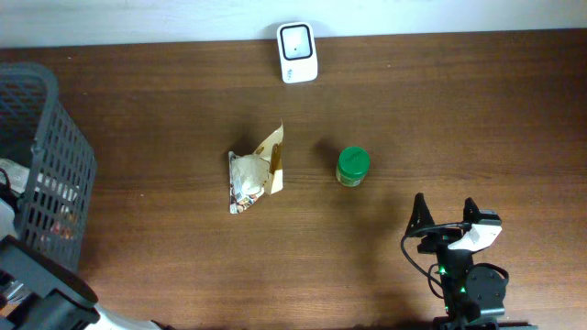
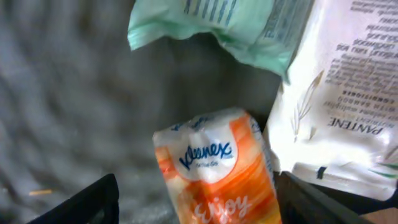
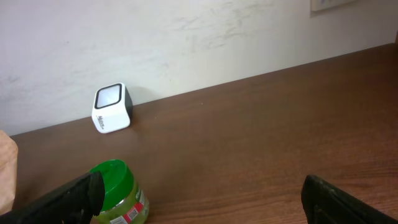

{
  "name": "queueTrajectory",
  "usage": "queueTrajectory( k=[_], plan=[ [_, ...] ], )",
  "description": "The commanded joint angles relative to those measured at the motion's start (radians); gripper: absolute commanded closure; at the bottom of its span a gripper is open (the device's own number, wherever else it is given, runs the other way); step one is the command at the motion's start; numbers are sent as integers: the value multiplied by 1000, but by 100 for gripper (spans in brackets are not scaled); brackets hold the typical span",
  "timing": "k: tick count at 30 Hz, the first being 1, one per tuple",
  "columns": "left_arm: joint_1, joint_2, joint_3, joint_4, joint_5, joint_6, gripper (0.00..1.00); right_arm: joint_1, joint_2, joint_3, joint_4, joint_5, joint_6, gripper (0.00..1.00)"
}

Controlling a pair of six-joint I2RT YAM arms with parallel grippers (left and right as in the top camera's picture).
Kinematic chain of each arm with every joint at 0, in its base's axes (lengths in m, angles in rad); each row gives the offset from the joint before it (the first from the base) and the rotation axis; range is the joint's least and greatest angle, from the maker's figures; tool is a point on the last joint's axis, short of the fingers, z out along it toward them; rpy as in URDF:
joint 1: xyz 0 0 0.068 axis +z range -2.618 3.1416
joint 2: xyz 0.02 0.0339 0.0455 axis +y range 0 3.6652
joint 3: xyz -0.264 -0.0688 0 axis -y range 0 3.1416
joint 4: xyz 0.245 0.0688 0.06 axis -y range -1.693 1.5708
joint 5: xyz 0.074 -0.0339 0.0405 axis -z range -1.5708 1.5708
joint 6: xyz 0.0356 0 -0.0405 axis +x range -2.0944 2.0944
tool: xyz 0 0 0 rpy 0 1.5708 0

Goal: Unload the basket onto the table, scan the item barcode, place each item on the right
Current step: 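Grasp the small orange box in the basket with the left gripper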

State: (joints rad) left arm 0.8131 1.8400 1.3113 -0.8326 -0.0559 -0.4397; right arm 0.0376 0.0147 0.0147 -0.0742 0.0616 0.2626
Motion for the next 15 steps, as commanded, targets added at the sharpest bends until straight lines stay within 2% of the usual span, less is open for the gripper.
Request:
queueTrajectory(
  k=[1, 2, 4, 9, 10, 12, 13, 15],
  plan=[
    [0, 32, -11, 10, 0, 8, 18, 8, -6, -9, -1, 2, 3, 2],
    [0, 48, -11, 13, 0, 8, 14, 8, -6, -9, -1, 2, 3, 2],
    [0, 87, -11, 14, 0, 8, 13, 8, -6, -9, -1, 2, 3, 2],
    [0, 138, -11, 18, 0, 8, 16, 8, -6, -9, -1, 2, 3, 2],
    [0, 139, -11, 18, 0, 8, 27, 8, -6, -9, -1, 2, 3, 2],
    [0, 139, -3, 16, 8, 8, 42, 8, -6, -9, -1, 2, 3, 2],
    [0, 138, 9, 8, 38, 8, 47, 8, -6, -9, -1, 2, 3, 2],
    [0, 138, 49, -17, 100, 8, 50, 8, -6, -9, -1, 2, 3, 2]
  ],
)
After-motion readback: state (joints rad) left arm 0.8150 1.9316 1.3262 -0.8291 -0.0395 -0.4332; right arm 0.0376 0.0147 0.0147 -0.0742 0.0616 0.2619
